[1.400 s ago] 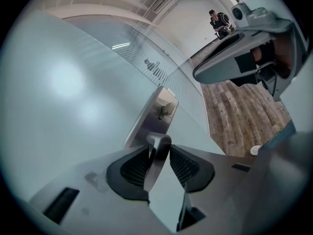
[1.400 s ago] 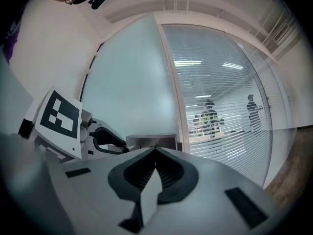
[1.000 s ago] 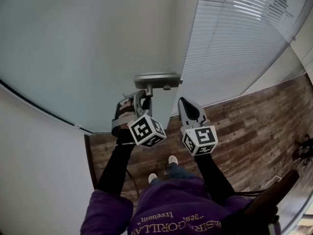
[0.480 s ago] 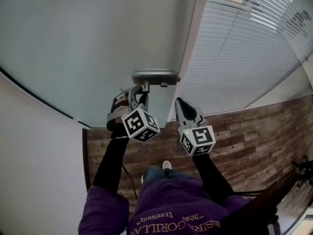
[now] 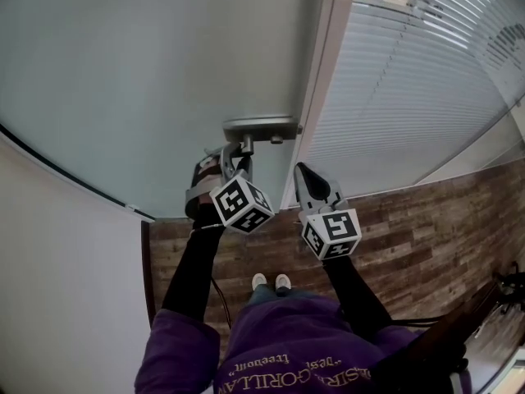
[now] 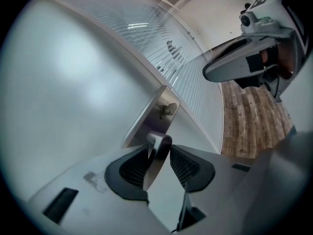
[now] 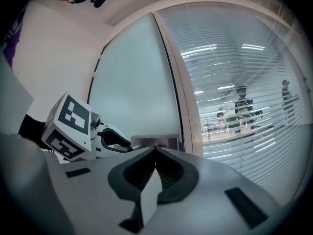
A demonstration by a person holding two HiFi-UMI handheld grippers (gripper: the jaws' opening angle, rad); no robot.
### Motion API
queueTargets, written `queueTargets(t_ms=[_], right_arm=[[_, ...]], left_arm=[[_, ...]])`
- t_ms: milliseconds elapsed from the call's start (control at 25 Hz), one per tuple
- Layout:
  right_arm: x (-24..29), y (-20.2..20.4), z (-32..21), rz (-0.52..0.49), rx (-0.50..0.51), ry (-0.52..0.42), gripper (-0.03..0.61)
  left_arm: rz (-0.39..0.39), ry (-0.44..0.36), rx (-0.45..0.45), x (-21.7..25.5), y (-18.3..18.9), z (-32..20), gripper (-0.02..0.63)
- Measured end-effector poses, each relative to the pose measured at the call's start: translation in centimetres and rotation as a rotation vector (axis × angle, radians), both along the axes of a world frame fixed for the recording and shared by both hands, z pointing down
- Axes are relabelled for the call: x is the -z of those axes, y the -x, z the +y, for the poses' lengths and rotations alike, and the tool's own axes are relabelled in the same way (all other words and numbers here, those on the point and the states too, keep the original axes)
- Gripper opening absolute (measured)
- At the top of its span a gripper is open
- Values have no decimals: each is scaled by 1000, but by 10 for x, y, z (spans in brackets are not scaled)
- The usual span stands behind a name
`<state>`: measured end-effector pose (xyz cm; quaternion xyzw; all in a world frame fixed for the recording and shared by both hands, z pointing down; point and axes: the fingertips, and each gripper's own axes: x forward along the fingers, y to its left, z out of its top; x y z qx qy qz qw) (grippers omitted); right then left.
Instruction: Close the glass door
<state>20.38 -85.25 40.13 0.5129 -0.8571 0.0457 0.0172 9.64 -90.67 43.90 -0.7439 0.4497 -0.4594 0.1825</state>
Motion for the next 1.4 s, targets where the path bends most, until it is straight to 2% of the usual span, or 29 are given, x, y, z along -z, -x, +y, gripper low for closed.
queueTargets(t_ms=[520, 960, 1280, 1400], right_arm=[[3, -3, -16, 1, -48, -14, -8], [-11, -4, -11, 12, -64, -29, -6], [-12, 1, -12, 19, -46, -27, -8], [-12, 2, -11, 19, -41, -28, -8]], left_arm=[[3, -9, 18, -2, 0, -37, 133], [41, 7, 39, -18, 2, -40, 133], [-14, -75, 23, -19, -1, -41, 133], [20, -71, 18, -19, -3, -41, 135]])
